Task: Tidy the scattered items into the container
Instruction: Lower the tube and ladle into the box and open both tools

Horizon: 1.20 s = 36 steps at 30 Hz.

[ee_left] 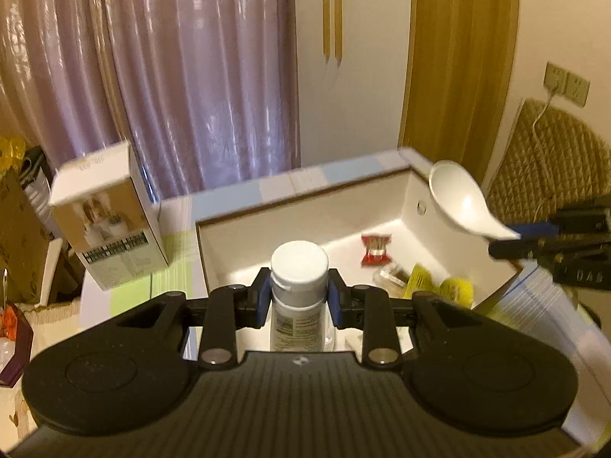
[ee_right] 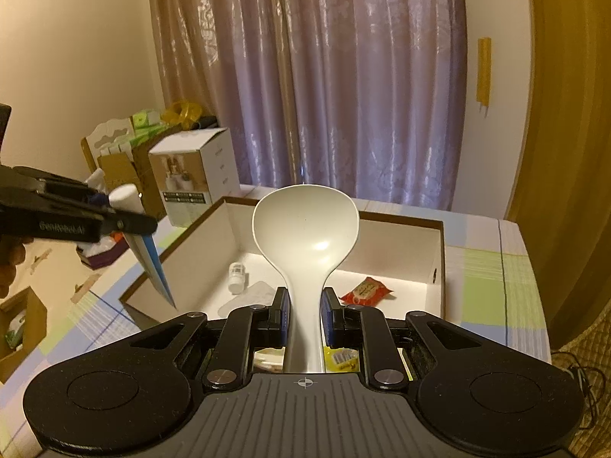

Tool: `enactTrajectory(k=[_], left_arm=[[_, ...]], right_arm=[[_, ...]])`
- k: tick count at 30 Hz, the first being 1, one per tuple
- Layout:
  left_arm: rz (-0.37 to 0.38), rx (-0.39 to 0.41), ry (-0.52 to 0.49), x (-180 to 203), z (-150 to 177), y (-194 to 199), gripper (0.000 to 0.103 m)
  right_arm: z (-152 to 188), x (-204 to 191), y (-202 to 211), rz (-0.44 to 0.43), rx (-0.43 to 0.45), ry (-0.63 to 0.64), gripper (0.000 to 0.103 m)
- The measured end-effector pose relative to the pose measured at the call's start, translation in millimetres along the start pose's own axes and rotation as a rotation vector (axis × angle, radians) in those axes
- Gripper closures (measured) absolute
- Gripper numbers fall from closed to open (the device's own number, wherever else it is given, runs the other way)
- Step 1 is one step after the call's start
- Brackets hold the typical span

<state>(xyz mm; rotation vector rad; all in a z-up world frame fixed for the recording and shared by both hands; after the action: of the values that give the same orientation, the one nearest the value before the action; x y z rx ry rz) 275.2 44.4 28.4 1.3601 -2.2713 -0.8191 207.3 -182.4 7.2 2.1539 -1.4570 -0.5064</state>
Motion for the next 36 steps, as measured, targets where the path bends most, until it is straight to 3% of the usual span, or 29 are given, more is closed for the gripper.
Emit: enactTrajectory(k=[15, 19, 21, 23, 32, 36], left_arm=[[-0.083, -0.261, 0.032, 0.8, 32.4, -80.6, 0.077], [-0.102, -0.252, 0.009, 3.0, 30.9, -81.9, 0.075], [-0.108, -0.241, 0.018, 1.3, 27.0, -82.3, 0.059], [-0.124, -0.225, 0.013, 0.4, 22.8, -82.1, 0.056], [-0.129, -0.226, 0.014, -1.8, 23.0, -84.7, 0.055], [-0.131, -0.230, 0.011, -2.0, 24.6, -86.4, 0.051]], right_arm=[[8.2, 24.2, -57.8, -0.012, -0.138, 0.030, 0.083], [11.9, 30.2, -63.8, -0.014, -0.157, 0.021, 0.083], [12.2, 32.6, -66.2, -0.016, -0.162, 0.016, 0.083], [12.0, 34.5, -68.2, -0.018, -0.164, 0.011, 0.083], [11.8, 35.5, -77.4, -0.030, -0.182, 0.017, 0.083], [11.2, 35.1, -85.1, -0.037, -0.195, 0.022, 0.083]])
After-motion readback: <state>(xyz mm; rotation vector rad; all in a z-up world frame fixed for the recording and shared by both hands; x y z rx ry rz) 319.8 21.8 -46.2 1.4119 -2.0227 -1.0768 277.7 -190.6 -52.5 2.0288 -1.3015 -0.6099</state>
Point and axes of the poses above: each gripper's, at about its wrist camera, not at the fingertips, and y roughly against the way its jaws point, x to its right, z to its underside, the point moved 1 cm from there along -y, roughly the way its jaws point, and after that the axes turned 4 degrees about y, right-handed, at the moved point
